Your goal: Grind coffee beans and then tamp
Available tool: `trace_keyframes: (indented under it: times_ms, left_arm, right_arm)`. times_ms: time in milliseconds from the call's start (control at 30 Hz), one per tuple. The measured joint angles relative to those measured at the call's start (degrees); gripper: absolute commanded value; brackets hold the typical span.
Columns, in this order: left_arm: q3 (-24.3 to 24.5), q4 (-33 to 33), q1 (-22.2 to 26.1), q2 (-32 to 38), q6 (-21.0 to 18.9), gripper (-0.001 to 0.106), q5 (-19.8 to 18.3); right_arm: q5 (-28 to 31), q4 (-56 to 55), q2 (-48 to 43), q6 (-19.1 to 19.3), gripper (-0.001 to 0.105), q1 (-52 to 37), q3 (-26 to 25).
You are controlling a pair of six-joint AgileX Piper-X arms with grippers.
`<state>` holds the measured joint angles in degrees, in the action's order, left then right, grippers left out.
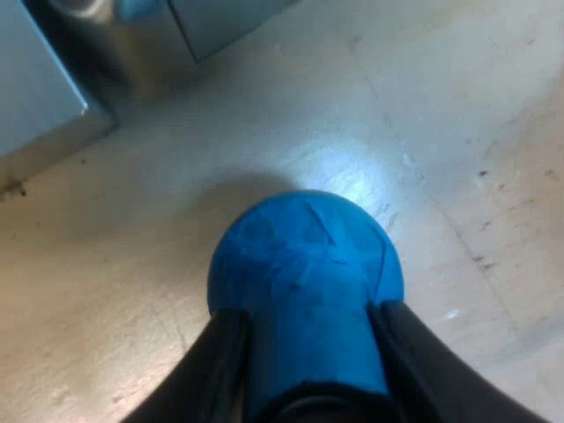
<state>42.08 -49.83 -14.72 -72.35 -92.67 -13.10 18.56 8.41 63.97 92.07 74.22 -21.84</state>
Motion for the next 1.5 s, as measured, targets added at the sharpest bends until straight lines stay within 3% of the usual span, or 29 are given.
trace_keyframes:
  times_ms: [33,167,500,600,667,767,867,1000,1200,1333,1500]
  left_arm:
    - [-1.64,1.09,-0.56,0.00,0.00,0.000,3.47]
    - [-2.12,2.20,-0.57,-0.15,0.00,0.000,6.82]
    - [-1.79,3.61,-0.57,-5.76,-0.14,0.001,7.80]
    - [-1.79,3.61,-0.57,-5.76,-0.15,0.015,7.80]
    - [-1.79,3.61,-0.57,-5.76,-0.15,0.036,7.90]
    - [-1.79,3.31,-0.57,-5.76,-0.15,0.059,7.90]
    - [-1.79,1.73,-0.57,-6.16,-0.15,0.066,7.90]
    - [-1.26,-1.44,-0.57,-5.70,-0.15,0.066,7.59]
    - [-0.44,-4.90,-0.57,1.61,-0.15,0.066,8.57]
    - [-0.44,-7.64,-0.57,10.85,-0.01,0.066,13.43]
    - [-0.34,-9.35,-0.57,22.08,-0.01,0.066,14.41]
  right_arm:
    - [-0.05,0.00,1.69,0.00,0.079,0.00,-0.57]
    - [-1.79,2.13,5.48,0.00,0.079,0.00,-1.02]
    - [-3.77,3.86,6.85,-1.39,0.079,0.00,-1.02]
    - [-4.11,3.92,6.85,-1.39,0.079,0.00,-1.02]
    - [-4.11,3.92,6.85,-1.39,0.079,0.00,-1.02]
    - [-4.11,4.09,6.85,-1.39,0.079,0.00,-1.02]
    - [-4.11,4.16,6.85,-1.39,0.079,0.00,-1.19]
    - [-4.11,1.77,6.85,-1.49,0.079,0.00,-2.89]
    - [-3.95,-8.41,6.85,-1.68,0.079,0.00,-8.25]
    - [-4.16,-16.21,4.74,-2.05,0.079,0.00,-11.49]
    - [-4.16,-26.70,-0.47,-2.11,0.079,-0.91,-16.04]
